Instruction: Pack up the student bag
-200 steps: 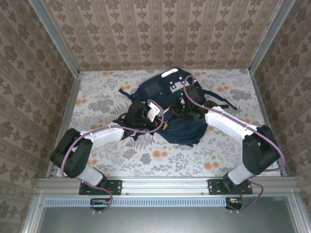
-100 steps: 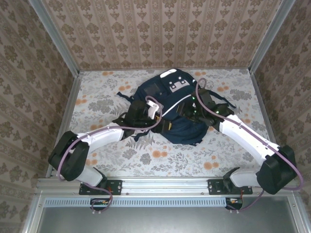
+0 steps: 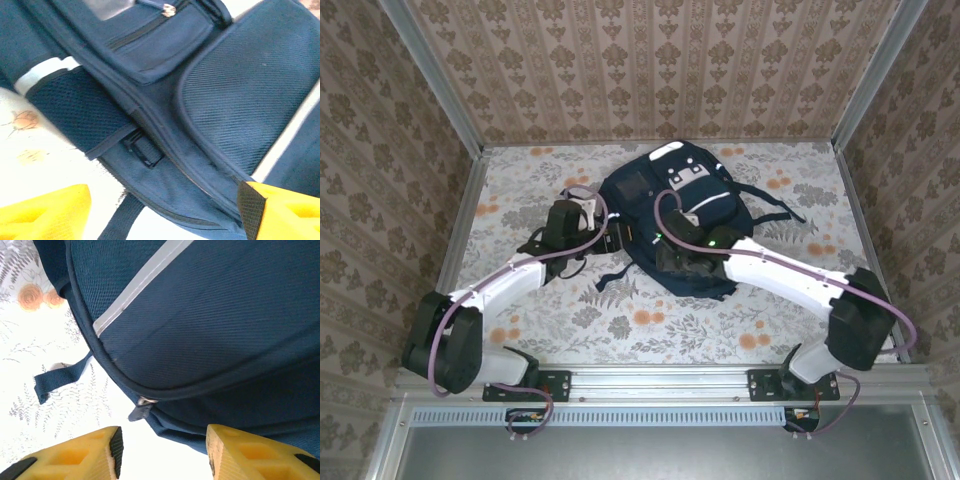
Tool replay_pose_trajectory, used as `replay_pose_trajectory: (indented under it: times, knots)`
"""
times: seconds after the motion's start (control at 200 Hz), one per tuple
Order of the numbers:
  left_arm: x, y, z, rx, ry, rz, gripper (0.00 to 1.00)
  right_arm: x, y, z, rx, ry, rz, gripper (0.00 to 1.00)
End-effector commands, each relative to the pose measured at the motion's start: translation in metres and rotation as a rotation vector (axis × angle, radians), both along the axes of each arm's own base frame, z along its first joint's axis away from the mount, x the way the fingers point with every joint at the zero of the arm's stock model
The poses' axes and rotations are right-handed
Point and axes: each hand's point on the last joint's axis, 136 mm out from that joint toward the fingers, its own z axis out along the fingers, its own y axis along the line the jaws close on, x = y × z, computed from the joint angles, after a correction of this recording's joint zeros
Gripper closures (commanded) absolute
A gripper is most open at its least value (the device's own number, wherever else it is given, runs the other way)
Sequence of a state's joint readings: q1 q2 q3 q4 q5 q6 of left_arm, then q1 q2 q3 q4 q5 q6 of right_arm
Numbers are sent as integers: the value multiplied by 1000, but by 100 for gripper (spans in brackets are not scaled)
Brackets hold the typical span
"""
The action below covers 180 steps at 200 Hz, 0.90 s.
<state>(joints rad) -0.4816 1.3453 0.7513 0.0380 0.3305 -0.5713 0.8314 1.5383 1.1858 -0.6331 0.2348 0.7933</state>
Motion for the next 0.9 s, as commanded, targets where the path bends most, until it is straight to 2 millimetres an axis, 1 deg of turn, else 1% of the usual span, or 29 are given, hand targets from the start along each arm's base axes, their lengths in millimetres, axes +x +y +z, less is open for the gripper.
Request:
replay_pose_trajectory:
  times: [0.0,0.115,0.295,0.475,0.635,0.67,0.705,0.8,0.895]
  knots:
    - [1,14,-11,16,57,76,21,8,7,-2,-33,-19,-60,52]
    - [0,16,-12,18,67,82,21,11,12,-12,-59,-10,-117,58]
    - [-2,11,-13,-12,92,72,21,15,11,-18,-87,-16,-168,68]
    - [-3,3,-12,-78,147,79,23,17,2,-19,-150,-23,-191,75]
    - [-3,-14,-5,-213,218,67,31,17,-7,-19,-218,-43,-196,81]
    - [-1,-18,-2,-247,223,64,33,18,-8,-18,-228,-51,-191,86]
    - [0,-21,1,-273,229,63,35,18,-8,-18,-239,-54,-183,88]
    - [2,-31,7,-321,233,49,39,19,-9,-15,-263,-70,-166,89]
    - [2,-37,8,-333,243,44,42,20,-12,-12,-281,-88,-158,89]
